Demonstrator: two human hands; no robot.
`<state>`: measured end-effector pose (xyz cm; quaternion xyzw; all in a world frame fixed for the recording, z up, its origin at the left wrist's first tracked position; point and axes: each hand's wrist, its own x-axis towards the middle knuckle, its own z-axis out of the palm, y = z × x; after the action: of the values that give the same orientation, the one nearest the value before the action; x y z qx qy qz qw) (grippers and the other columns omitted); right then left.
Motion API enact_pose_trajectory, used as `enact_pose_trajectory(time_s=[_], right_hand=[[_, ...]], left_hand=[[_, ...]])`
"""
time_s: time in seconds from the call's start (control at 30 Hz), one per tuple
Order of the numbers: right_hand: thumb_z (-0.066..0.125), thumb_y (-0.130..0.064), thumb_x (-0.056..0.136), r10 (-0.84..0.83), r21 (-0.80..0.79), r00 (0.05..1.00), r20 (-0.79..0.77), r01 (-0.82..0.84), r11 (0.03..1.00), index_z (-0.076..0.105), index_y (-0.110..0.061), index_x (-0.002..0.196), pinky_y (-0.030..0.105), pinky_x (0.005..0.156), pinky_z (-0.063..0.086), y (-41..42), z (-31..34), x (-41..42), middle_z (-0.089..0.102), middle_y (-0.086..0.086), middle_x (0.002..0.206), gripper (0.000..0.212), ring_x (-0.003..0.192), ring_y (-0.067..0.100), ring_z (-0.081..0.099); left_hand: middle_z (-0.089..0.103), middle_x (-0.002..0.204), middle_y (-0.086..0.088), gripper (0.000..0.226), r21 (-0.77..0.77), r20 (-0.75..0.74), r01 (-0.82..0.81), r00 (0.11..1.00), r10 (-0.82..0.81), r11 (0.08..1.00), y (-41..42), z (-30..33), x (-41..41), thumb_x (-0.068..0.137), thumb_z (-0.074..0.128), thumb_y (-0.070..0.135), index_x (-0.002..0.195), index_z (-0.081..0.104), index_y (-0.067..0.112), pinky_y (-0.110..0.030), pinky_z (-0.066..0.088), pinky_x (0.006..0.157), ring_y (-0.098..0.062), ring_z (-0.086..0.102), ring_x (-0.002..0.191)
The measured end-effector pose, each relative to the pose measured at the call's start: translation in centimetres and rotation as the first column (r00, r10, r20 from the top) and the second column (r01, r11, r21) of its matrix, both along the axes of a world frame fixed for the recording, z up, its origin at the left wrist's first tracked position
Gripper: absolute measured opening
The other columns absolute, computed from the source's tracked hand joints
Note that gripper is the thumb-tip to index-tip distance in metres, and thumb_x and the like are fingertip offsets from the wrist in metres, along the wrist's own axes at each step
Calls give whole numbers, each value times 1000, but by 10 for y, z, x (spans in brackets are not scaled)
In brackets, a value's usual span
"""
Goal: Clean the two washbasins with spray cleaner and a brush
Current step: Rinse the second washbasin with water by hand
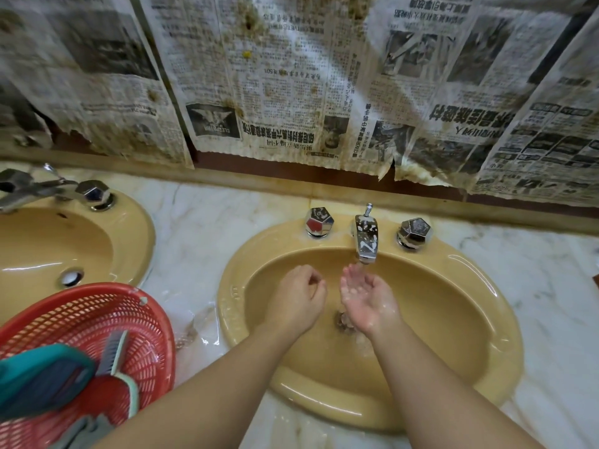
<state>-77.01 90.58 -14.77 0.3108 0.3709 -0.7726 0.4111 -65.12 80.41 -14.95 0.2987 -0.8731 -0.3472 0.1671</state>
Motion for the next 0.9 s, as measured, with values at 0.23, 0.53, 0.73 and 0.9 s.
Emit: enact_pose_trajectory(time_s=[0.23, 0.53, 0.73, 0.9], right_hand=[[39, -5, 107, 88, -134, 994, -63, -96, 986, 61, 4, 102, 35, 99, 47, -61, 33, 30, 66, 15, 105, 24, 101, 23, 65], [59, -21, 89, 725, 546, 431, -538, -477, 689, 73, -19, 94, 40, 100, 53, -116, 51, 29, 71, 17, 114, 15, 103, 23, 67], [41, -20, 109, 527, 516, 768, -363, -305, 801, 67, -2, 90, 34, 80, 54, -45, 2, 23, 70, 17, 97, 36, 85, 25, 66], [40, -11, 109, 103, 117, 991, -90, -92, 989, 58, 10, 122, 41, 114, 43, -4, -6, -2, 67, 19, 122, 31, 116, 29, 63]], left_hand=[[45, 147, -14, 69, -292, 305, -90, 935, 182, 952, -69, 10, -14, 89, 61, 42, 145, 41, 7, -48, 21, 122, -34, 34, 143], [-6, 170, -5, 81, -385, 621, 510, 760, -193, 769, -116, -5, -26, 102, 42, 39, 162, -6, 13, -41, 2, 127, -21, -3, 157], [-5, 171, -8, 85, -386, 471, 153, 881, 52, 910, -93, -21, 25, 97, 44, 42, 162, 1, 9, -37, -1, 127, -22, -2, 158], [5, 169, -17, 88, -324, 408, -130, 875, 262, 937, -36, -24, 60, 90, 49, 35, 160, 9, 1, -40, 4, 128, -29, 4, 157]])
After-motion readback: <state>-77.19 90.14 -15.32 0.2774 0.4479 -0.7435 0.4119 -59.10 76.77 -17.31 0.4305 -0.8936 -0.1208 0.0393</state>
